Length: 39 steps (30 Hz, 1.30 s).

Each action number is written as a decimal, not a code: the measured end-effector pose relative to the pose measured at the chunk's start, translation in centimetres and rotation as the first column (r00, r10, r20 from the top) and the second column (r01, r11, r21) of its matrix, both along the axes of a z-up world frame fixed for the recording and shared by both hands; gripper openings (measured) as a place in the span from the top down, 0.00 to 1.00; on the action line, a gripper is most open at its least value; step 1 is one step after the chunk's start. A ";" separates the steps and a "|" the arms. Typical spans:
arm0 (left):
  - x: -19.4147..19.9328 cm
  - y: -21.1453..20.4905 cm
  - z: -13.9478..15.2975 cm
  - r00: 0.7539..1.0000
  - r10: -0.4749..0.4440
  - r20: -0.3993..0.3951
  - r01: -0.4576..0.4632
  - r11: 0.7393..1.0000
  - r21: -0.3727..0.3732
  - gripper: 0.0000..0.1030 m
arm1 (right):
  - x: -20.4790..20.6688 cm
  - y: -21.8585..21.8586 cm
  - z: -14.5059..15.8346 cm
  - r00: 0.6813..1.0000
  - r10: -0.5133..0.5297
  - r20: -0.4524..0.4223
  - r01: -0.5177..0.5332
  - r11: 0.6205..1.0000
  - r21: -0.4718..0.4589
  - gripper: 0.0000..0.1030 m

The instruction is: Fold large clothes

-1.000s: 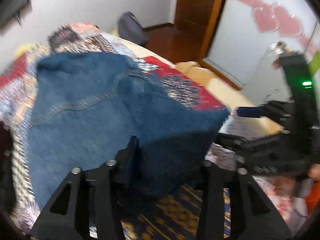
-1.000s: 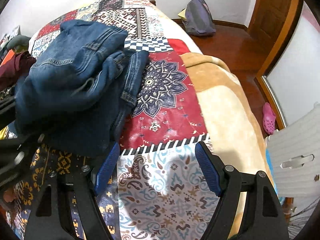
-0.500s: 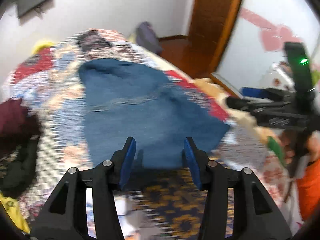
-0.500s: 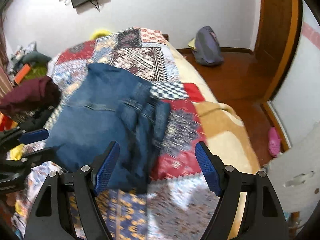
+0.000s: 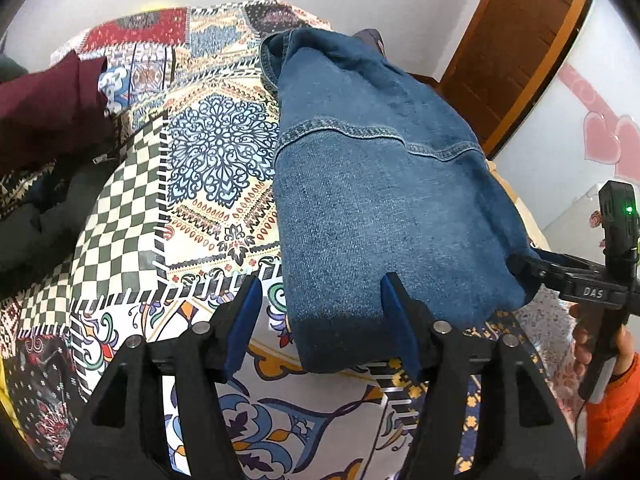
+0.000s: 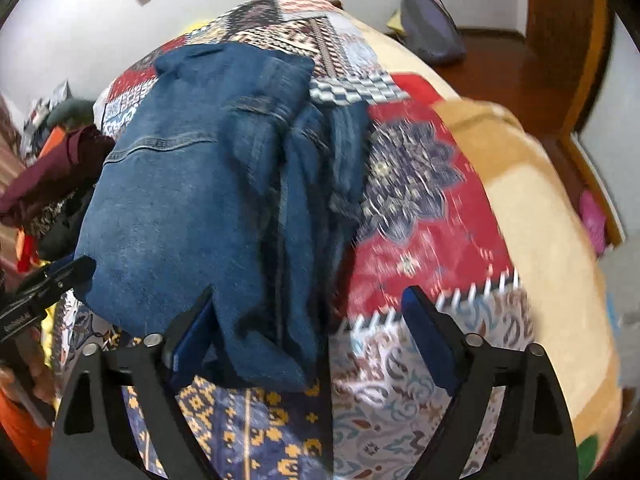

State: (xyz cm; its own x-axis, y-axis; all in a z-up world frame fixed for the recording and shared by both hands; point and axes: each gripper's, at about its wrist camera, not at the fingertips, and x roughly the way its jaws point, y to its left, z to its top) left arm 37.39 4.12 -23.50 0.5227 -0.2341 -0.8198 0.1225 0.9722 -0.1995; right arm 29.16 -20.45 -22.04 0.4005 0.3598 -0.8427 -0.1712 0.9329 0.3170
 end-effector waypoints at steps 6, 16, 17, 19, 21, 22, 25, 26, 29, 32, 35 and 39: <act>-0.6 -1.7 1.3 0.998 -0.056 0.031 0.052 0.991 0.125 0.40 | -0.4 0.5 1.2 0.999 0.040 0.014 -0.039 0.996 -0.077 0.15; 3.2 -0.2 3.2 1.000 -0.021 0.023 0.018 0.993 0.119 0.40 | 2.3 2.7 4.7 0.992 0.068 0.110 -0.065 0.997 -0.033 0.13; 3.8 0.1 3.1 1.000 -0.018 0.009 0.017 0.995 0.103 0.40 | 2.9 2.7 4.4 0.994 0.063 0.093 -0.062 0.998 -0.011 0.13; 5.4 0.6 2.5 0.999 -0.026 -0.035 0.028 0.998 0.050 0.40 | 3.8 2.6 3.2 0.996 0.057 0.064 -0.058 0.998 0.022 0.13; 6.7 1.1 1.9 0.996 -0.039 -0.080 0.037 0.999 -0.023 0.40 | 5.0 2.9 2.0 0.999 0.049 0.023 -0.050 0.998 0.034 0.13; 7.4 1.3 1.5 0.993 -0.045 -0.106 0.039 0.997 -0.066 0.40 | 5.6 2.8 1.4 0.999 0.046 0.003 -0.046 0.998 0.030 0.13; 9.3 1.7 0.3 0.982 -0.087 -0.169 0.056 0.982 -0.182 0.39 | 7.0 2.0 -0.8 0.996 0.058 -0.073 -0.051 0.994 0.101 0.11; 9.9 1.7 -0.1 0.977 -0.100 -0.187 0.062 0.978 -0.201 0.36 | 7.4 1.6 -1.4 0.993 0.059 -0.099 -0.045 0.989 0.140 0.07; 11.1 1.8 -1.3 0.970 -0.113 -0.215 0.058 0.968 -0.246 0.26 | 8.4 0.8 -2.6 0.987 0.058 -0.147 -0.026 0.978 0.207 0.02; 12.1 1.9 -2.4 0.964 -0.119 -0.239 0.041 0.951 -0.305 0.25 | 9.1 1.0 -2.7 0.988 0.073 -0.136 -0.043 0.977 0.209 0.01; 13.0 1.8 -3.2 0.961 -0.117 -0.251 0.023 0.937 -0.350 0.25 | 9.9 2.0 -2.7 0.988 0.098 -0.117 -0.074 0.978 0.194 0.01; 14.0 0.7 -3.8 0.958 -0.130 -0.254 0.034 0.936 -0.351 0.23 | 10.4 1.5 -3.2 0.988 0.099 -0.122 -0.067 0.967 0.247 0.02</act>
State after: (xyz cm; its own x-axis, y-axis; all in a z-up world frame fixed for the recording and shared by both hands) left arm 51.39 4.81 -27.28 0.2609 -0.5559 -0.7893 0.0935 0.8283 -0.5525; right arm 39.56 -18.94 -25.24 0.2512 0.5866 -0.7700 -0.1860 0.8099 0.5563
